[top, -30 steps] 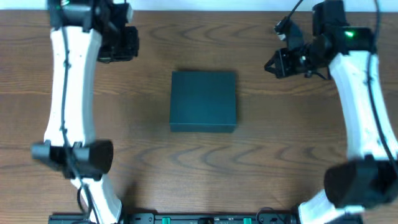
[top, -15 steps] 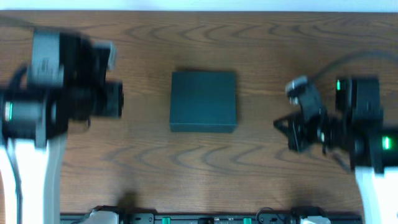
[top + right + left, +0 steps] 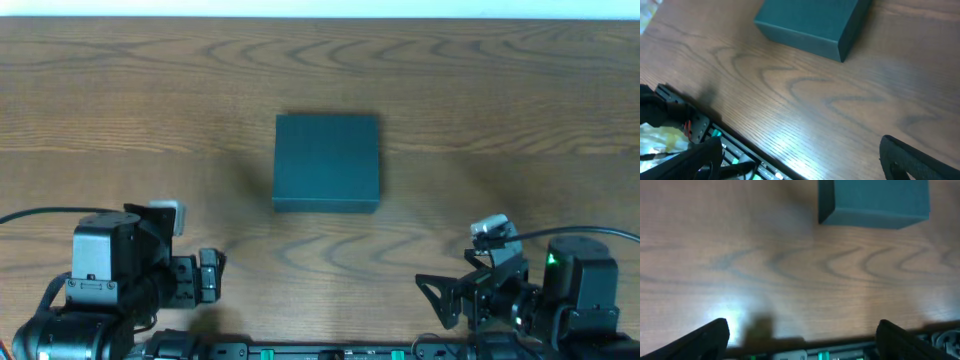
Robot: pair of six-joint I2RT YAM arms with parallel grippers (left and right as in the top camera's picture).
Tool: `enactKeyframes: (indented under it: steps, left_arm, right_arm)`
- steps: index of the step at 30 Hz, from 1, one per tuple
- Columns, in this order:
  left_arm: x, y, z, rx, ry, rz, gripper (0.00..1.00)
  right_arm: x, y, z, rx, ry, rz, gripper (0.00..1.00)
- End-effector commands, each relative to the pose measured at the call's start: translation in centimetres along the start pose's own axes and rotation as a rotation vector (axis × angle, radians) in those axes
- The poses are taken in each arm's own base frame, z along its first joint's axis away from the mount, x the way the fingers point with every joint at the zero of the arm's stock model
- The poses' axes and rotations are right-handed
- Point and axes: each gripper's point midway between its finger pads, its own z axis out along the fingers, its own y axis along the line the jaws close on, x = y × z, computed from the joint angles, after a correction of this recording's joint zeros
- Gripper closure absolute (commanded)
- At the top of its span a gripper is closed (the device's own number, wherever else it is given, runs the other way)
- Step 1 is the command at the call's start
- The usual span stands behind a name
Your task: Pack container
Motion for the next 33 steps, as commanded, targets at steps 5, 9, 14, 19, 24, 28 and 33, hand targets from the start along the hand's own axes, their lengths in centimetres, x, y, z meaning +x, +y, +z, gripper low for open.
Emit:
enactKeyframes:
  steps: [5,9,14,19,24,28,33]
  left_arm:
    - [0.7,0.1,0.1,-0.002,0.027,-0.037,0.05]
    - [0.7,0.1,0.1,-0.002,0.027,-0.037,0.05]
    - [0.7,0.1,0.1,-0.002,0.027,-0.037,0.05]
    - [0.2,0.6,-0.4,-0.034,-0.035,-0.024,0.05]
    - [-4.4,2.7,-1.9,-0.137,-0.367,-0.02,0.05]
    - [-4.4,5.6,-0.7,-0.214,-0.533,-0.096,0.05]
    - [-2.7,8.7,2.9,-0.272,-0.622,-0.177,0.05]
  right_arm:
    - [0.2,0.2,0.1,-0.014,0.006,0.042,0.01]
    - [0.2,0.2,0.1,-0.014,0.006,0.042,0.01]
    - [0.2,0.2,0.1,-0.014,0.006,0.042,0.01]
    - [0.2,0.2,0.1,-0.014,0.006,0.042,0.01]
    - [0.2,0.2,0.1,-0.014,0.006,0.042,0.01]
    - [0.2,0.2,0.1,-0.014,0.006,0.042,0.01]
    - [0.2,0.2,0.1,-0.014,0.006,0.042,0.01]
